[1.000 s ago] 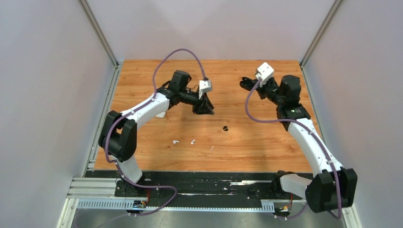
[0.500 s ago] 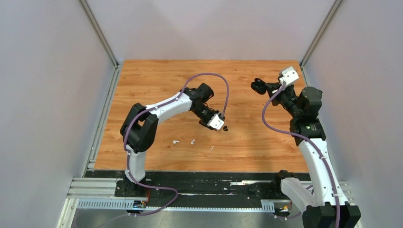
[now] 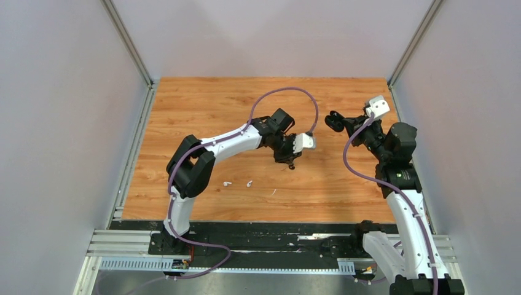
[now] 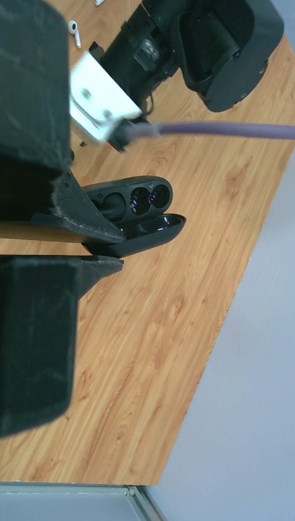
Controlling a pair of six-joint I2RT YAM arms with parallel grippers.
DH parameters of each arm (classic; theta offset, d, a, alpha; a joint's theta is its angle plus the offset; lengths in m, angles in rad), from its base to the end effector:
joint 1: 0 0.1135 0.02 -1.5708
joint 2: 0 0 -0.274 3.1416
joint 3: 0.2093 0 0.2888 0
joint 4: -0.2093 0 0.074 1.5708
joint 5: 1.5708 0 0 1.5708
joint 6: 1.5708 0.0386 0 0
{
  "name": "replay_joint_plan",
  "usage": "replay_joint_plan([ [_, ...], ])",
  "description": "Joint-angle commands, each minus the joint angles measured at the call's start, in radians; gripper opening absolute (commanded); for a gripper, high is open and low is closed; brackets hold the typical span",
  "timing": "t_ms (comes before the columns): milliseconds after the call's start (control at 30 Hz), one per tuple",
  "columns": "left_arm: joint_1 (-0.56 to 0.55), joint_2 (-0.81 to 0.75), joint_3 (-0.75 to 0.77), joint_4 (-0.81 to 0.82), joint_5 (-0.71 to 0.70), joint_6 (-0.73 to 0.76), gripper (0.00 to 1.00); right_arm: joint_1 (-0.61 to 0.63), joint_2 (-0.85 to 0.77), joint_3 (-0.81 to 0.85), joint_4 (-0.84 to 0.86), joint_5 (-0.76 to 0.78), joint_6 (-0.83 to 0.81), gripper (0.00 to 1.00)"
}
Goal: Insert the wireless bluetooth earbuds into the charging case
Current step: Pick up the earbud from the center of the board.
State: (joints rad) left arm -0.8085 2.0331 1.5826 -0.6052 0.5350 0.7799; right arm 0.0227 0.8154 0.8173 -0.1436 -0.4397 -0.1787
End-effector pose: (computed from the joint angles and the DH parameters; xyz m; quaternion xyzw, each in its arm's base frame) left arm 0.3141 -0.3575 0.1965 0.7124 0.6056 -0.2591 0.2420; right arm 0.2219 0.0215 0.3581 -0.2163 0.7191 0.1144 0.6504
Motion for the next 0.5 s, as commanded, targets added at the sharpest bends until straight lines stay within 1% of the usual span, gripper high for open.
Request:
replay_joint_plan([
  [0,0.003,-0.001,0.045,0.119,-0.167,-0.655,0.33,-0.007,0.012,0.043,0.009,0.015,0.049,0.00],
  [33,0.003,0.006,0.046,0.115,-0.194,-0.764,0.33,-0.006,0.019,0.049,0.009,0.014,0.053,0.00],
  [100,0.002,0.015,0.039,0.113,-0.205,-0.875,0.31,-0.006,0.034,0.057,0.010,0.005,0.051,0.00],
  [167,0.001,0.014,0.013,0.133,-0.201,-0.927,0.31,-0.006,0.046,0.066,0.012,0.002,0.049,0.00],
  [300,0.002,0.048,0.042,0.112,-0.192,-0.932,0.35,-0.007,0.066,0.081,0.019,0.006,0.044,0.00],
  [467,0.023,0.120,0.102,0.083,-0.150,-0.973,0.35,-0.014,0.073,0.083,0.033,0.016,0.063,0.00],
])
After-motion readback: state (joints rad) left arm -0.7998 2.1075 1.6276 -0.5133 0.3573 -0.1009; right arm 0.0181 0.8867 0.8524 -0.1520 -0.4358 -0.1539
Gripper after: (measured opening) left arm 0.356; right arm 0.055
